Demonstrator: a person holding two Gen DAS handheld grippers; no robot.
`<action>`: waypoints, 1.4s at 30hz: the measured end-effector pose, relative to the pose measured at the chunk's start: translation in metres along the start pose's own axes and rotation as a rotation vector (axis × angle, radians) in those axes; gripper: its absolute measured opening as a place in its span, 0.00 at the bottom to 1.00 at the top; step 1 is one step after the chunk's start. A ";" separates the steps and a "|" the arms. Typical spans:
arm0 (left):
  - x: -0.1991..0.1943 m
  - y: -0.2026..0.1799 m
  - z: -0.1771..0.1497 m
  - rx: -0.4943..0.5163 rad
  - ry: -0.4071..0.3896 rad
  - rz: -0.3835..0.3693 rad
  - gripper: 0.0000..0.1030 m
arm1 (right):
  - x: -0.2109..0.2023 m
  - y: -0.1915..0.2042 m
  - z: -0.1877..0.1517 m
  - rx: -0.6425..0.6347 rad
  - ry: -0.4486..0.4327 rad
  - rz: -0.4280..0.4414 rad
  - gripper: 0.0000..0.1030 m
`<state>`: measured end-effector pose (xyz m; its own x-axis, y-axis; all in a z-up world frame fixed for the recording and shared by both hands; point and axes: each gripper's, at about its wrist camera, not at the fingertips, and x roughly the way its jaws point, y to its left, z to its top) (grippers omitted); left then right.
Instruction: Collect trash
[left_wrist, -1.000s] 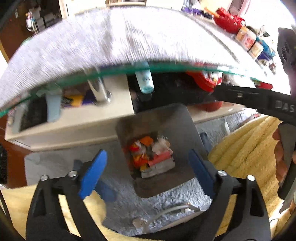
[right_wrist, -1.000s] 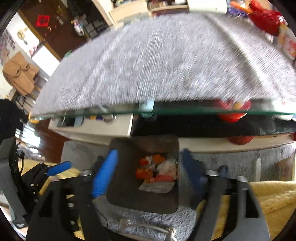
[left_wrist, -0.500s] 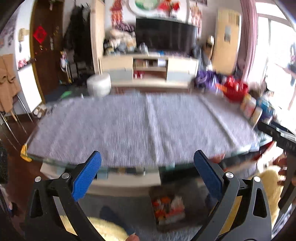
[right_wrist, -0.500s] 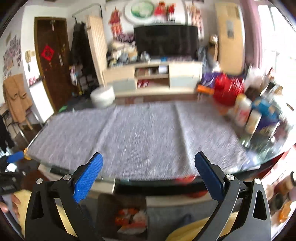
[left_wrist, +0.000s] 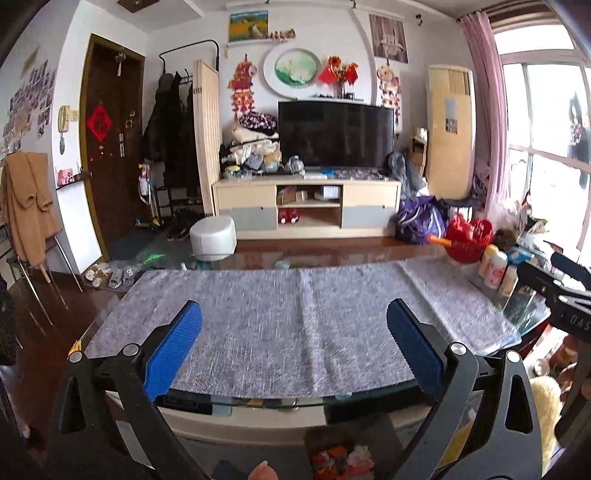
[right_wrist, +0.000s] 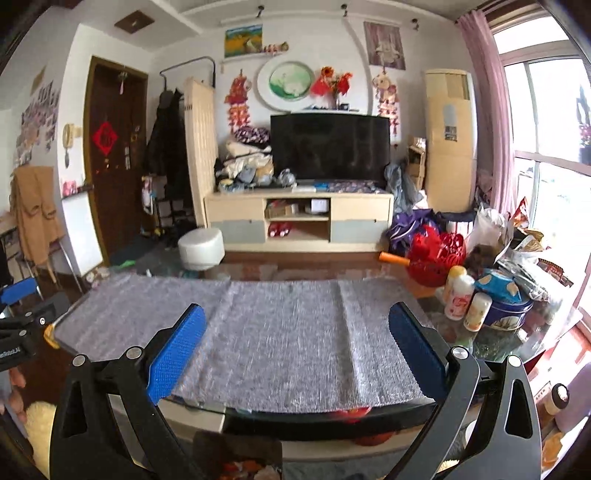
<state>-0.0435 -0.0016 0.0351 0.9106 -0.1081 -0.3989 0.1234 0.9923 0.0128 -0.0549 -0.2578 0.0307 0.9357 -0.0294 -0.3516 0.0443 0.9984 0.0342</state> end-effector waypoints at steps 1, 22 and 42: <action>-0.003 0.000 0.001 -0.007 -0.008 -0.006 0.92 | -0.003 0.000 0.001 0.000 -0.010 -0.003 0.97; -0.007 -0.005 -0.008 0.011 -0.020 0.003 0.92 | -0.005 0.007 -0.005 0.027 -0.009 -0.005 0.97; -0.009 -0.006 -0.004 0.019 -0.024 -0.014 0.92 | -0.006 0.003 -0.003 0.034 -0.012 -0.003 0.97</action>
<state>-0.0544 -0.0063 0.0347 0.9180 -0.1237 -0.3769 0.1434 0.9894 0.0246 -0.0617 -0.2549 0.0300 0.9396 -0.0336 -0.3407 0.0589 0.9962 0.0644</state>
